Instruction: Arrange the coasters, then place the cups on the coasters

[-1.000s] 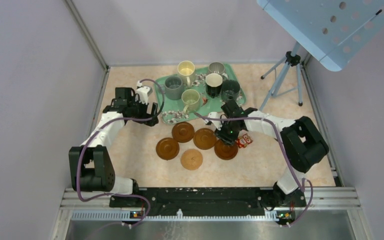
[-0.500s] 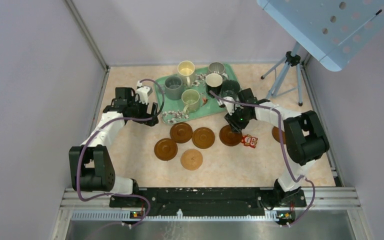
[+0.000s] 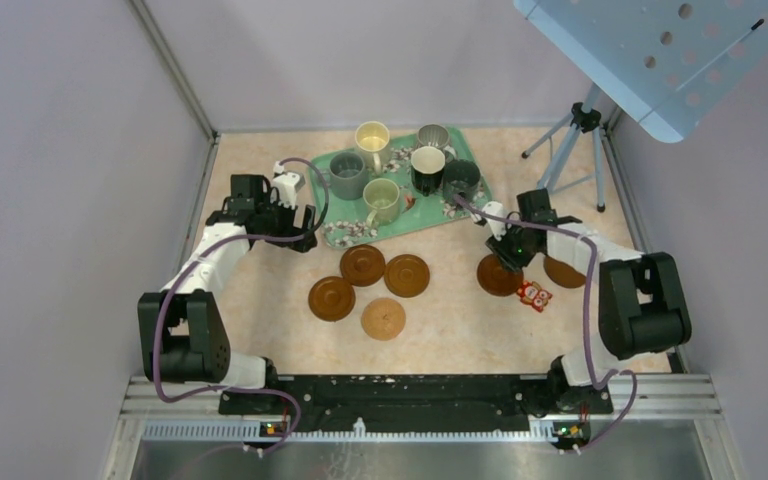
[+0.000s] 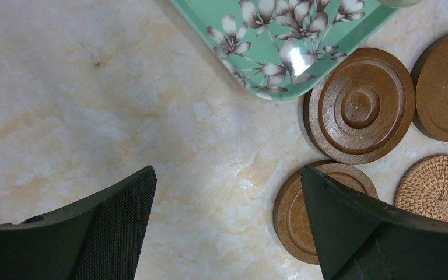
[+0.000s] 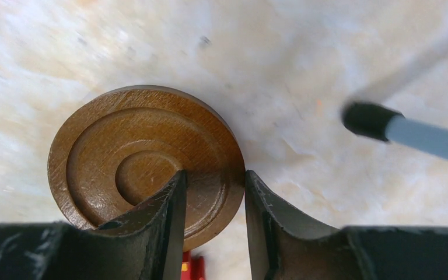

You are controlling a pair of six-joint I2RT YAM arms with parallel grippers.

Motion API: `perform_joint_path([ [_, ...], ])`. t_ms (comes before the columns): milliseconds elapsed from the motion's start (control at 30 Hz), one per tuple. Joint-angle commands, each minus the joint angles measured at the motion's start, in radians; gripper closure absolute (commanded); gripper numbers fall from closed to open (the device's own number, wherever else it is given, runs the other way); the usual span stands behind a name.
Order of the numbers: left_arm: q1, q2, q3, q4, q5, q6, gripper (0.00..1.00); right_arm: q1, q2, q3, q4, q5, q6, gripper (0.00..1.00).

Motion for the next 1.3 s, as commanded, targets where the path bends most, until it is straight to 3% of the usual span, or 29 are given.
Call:
perform_joint_path([
  [0, -0.002, -0.004, 0.033, 0.010, 0.013, -0.012, 0.01, -0.113, 0.026, -0.085, -0.089, 0.230, -0.197, 0.68],
  [133, -0.002, -0.001, 0.031, 0.012, 0.016, -0.013, 0.01, -0.201, 0.011, -0.085, -0.102, 0.231, -0.247, 0.69],
  [333, -0.002, 0.007, 0.036, 0.011, 0.021, -0.014, 0.01, -0.202, -0.001, -0.030, -0.148, 0.136, -0.197, 0.69],
  [600, -0.002, -0.005, 0.029, 0.008, 0.013, -0.010, 0.01, -0.062, 0.056, 0.026, -0.117, 0.103, -0.084, 0.69],
  [900, -0.002, 0.000, 0.033, 0.006, 0.019, -0.011, 0.01, -0.029, 0.095, 0.073, -0.132, 0.070, -0.050, 0.68],
  [1267, -0.002, -0.020, 0.037, -0.007, 0.073, 0.044, 0.01, -0.029, -0.038, 0.211, -0.254, -0.086, 0.049, 0.46],
])
